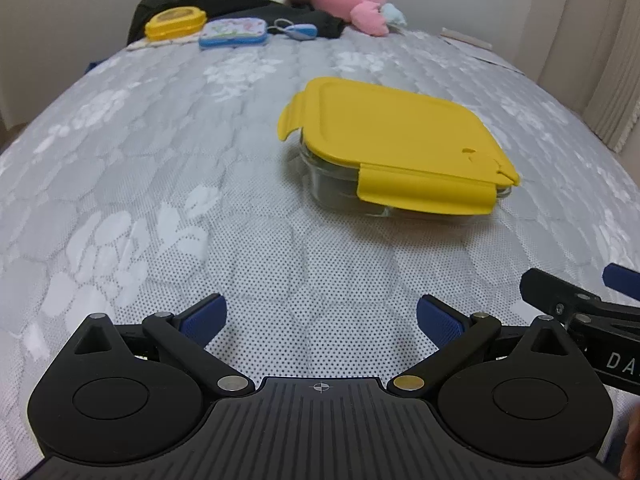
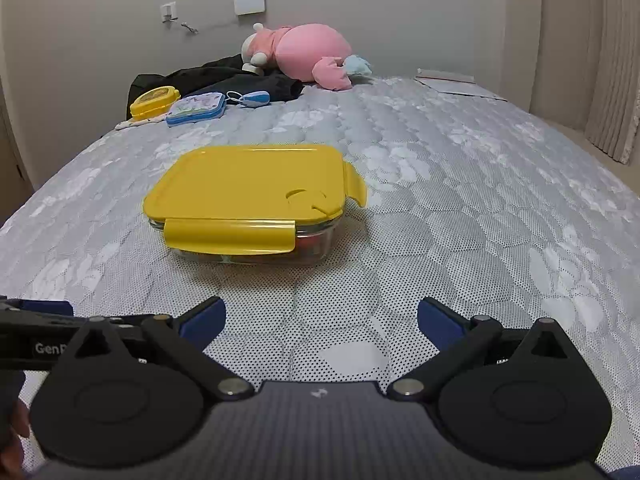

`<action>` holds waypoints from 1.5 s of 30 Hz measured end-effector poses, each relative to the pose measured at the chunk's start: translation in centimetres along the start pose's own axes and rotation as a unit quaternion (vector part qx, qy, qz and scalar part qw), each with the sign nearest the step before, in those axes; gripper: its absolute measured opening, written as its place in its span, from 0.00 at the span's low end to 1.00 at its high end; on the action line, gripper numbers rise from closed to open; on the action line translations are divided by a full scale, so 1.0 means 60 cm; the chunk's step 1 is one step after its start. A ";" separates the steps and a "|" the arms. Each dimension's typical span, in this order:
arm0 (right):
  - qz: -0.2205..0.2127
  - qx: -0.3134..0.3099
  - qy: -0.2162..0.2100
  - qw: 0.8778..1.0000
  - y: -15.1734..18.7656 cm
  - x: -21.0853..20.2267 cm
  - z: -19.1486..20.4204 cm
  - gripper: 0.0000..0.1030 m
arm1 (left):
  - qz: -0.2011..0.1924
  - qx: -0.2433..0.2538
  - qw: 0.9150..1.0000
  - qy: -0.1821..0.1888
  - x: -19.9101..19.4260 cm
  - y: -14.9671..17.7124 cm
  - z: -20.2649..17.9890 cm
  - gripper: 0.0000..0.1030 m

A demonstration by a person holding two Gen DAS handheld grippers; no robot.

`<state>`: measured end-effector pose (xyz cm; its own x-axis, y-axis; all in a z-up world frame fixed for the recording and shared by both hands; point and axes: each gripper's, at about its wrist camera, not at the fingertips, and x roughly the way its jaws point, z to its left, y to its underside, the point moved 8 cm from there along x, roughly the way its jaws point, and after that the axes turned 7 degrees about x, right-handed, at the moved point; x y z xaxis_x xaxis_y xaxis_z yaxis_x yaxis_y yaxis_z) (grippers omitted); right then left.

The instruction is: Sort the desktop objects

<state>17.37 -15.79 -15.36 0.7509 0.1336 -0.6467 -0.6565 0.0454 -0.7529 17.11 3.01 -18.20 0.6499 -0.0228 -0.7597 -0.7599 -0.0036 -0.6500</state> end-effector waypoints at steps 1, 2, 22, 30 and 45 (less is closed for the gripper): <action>0.003 0.001 0.000 1.000 0.001 0.001 -0.001 1.00 | 0.000 0.000 1.000 -0.003 0.000 0.000 0.001 1.00; 0.007 0.002 -0.001 1.000 0.002 0.001 -0.001 1.00 | 0.000 0.000 1.000 -0.005 0.000 0.000 0.002 1.00; 0.024 0.005 -0.002 1.000 0.007 0.007 -0.005 1.00 | 0.014 -0.001 1.000 -0.016 0.004 0.002 0.010 1.00; 0.030 0.010 0.000 1.000 0.009 0.010 -0.007 1.00 | 0.016 -0.002 1.000 -0.014 0.005 0.003 0.010 1.00; 0.030 0.017 0.004 0.999 0.010 0.012 -0.010 1.00 | 0.000 -0.011 1.000 -0.007 -0.004 -0.008 0.015 1.00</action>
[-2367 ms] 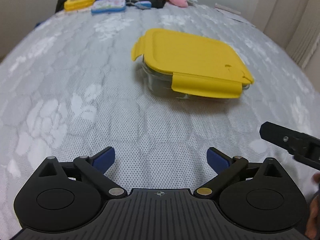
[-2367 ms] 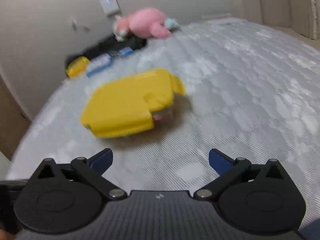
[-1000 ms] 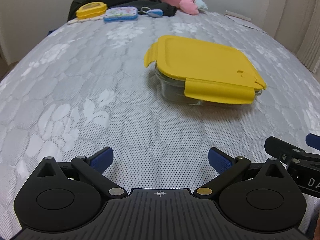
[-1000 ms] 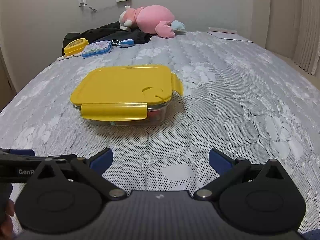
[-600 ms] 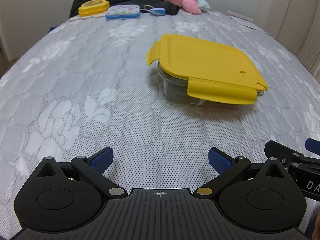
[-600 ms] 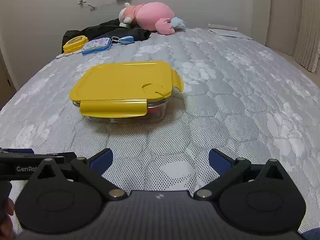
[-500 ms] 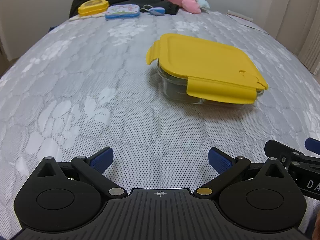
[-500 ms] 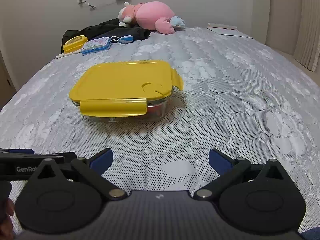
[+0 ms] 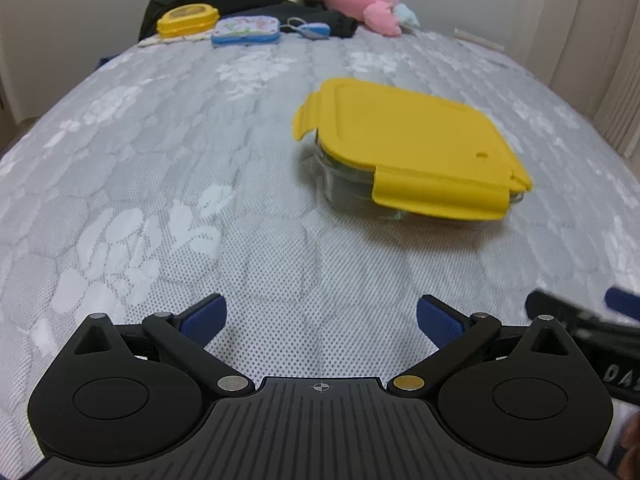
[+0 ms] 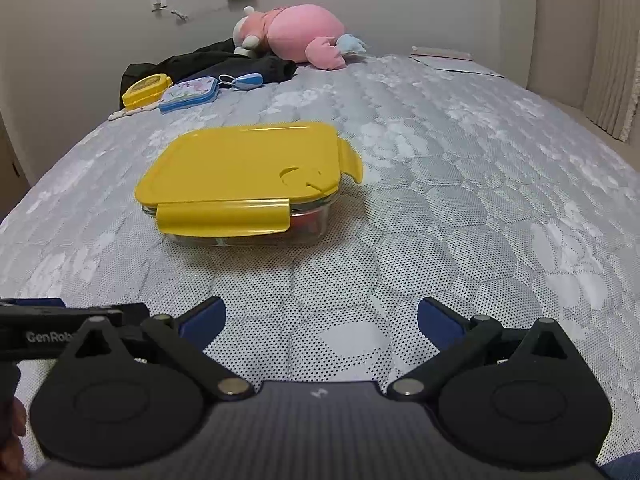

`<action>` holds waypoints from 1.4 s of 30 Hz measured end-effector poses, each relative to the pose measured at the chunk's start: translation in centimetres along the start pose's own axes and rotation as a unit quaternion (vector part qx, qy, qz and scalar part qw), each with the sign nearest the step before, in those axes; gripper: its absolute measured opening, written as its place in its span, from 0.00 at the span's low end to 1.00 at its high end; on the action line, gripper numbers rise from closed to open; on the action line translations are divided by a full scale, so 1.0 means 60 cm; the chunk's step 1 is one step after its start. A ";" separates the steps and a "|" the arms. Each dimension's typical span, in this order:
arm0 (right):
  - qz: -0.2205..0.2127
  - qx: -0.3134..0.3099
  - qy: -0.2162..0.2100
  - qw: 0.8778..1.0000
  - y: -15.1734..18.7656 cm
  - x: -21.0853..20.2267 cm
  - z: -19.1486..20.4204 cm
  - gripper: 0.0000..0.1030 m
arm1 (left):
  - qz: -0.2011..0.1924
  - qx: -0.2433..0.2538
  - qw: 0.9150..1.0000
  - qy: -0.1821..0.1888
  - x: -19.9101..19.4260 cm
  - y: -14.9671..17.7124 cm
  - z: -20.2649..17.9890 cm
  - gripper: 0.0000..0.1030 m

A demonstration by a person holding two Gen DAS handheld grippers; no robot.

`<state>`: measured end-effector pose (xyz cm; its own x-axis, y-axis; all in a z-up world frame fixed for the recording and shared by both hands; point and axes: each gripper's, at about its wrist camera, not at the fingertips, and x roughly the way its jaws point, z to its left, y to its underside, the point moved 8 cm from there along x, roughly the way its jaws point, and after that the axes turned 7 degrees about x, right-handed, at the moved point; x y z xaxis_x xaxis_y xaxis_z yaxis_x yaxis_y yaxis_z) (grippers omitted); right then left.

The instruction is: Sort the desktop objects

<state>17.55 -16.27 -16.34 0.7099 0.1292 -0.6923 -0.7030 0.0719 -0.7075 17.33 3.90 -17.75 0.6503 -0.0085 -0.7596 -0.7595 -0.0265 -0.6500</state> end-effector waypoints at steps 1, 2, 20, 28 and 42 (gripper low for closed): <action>0.005 0.000 0.000 1.000 0.001 0.002 -0.001 1.00 | -0.005 -0.003 1.000 0.002 -0.002 -0.002 0.001 1.00; 0.010 0.001 -0.002 1.000 0.003 0.003 -0.001 1.00 | -0.009 -0.007 1.000 0.003 -0.004 -0.003 0.002 1.00; 0.004 -0.001 -0.002 1.000 -0.001 -0.002 0.004 1.00 | -0.012 -0.023 1.000 0.009 -0.006 -0.005 0.007 1.00; 0.012 0.005 -0.003 1.000 0.002 -0.001 0.006 1.00 | -0.004 -0.045 0.999 0.015 -0.003 0.000 0.015 1.00; -0.034 0.078 0.011 0.996 -0.114 -0.042 -0.081 1.00 | 0.008 -0.073 0.997 0.027 -0.005 -0.061 0.047 1.00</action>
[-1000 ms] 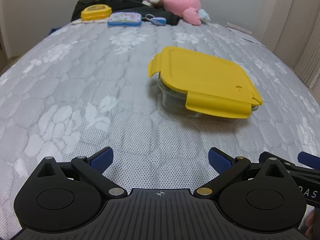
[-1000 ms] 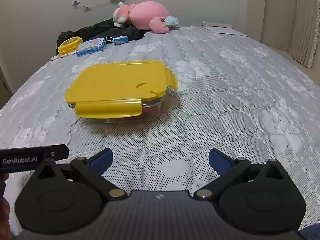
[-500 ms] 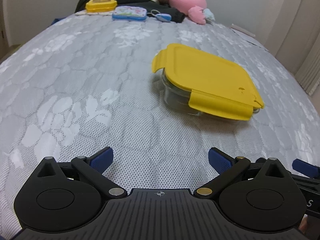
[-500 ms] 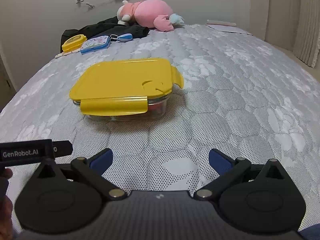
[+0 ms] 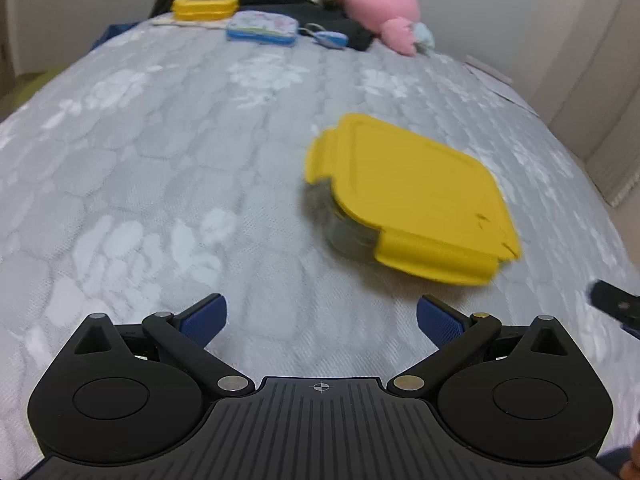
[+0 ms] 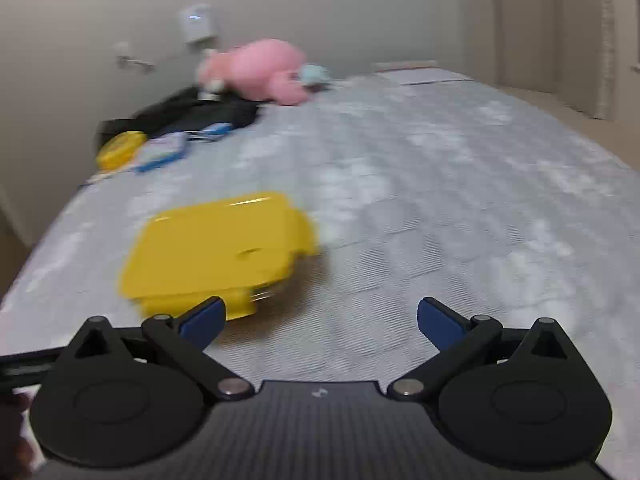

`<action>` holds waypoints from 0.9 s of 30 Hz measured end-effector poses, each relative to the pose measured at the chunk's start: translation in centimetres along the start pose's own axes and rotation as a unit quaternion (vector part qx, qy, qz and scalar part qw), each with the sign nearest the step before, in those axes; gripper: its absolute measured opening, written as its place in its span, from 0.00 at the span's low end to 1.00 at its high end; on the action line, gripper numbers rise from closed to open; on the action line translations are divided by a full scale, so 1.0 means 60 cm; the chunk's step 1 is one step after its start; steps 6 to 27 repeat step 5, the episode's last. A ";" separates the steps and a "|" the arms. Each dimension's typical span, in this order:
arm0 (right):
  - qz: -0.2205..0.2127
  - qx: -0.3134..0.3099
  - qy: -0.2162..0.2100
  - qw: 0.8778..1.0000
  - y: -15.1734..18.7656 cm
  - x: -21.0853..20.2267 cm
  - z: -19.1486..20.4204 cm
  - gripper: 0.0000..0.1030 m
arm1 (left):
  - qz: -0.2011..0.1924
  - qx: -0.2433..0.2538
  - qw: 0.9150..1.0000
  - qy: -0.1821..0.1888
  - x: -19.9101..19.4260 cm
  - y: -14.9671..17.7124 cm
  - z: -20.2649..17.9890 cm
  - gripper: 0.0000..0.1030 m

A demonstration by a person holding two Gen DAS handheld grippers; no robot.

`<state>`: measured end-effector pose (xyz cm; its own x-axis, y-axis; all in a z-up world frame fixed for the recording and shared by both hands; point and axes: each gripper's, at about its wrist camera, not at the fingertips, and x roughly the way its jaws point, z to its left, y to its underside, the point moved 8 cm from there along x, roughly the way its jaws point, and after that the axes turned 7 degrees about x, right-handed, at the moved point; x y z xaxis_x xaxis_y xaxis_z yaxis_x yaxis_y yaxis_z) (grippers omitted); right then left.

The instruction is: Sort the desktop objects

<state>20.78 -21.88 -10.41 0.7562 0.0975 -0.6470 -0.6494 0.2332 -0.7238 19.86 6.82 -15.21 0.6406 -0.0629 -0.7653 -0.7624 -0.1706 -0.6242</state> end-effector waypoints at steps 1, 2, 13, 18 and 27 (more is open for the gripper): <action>-0.012 0.006 -0.003 1.000 -0.008 -0.001 -0.009 1.00 | -0.010 0.001 1.000 -0.023 -0.001 -0.008 0.011 1.00; -0.025 0.008 0.001 1.000 -0.015 -0.002 -0.016 1.00 | -0.020 0.004 0.999 -0.041 -0.002 -0.015 0.018 1.00; -0.024 -0.016 0.018 0.999 -0.023 0.009 -0.025 1.00 | -0.039 0.023 0.995 -0.088 -0.005 -0.037 0.038 1.00; -0.024 -0.016 0.018 0.999 -0.023 0.009 -0.025 1.00 | -0.039 0.023 0.995 -0.088 -0.005 -0.037 0.038 1.00; -0.024 -0.016 0.018 0.999 -0.023 0.009 -0.025 1.00 | -0.039 0.023 0.995 -0.088 -0.005 -0.037 0.038 1.00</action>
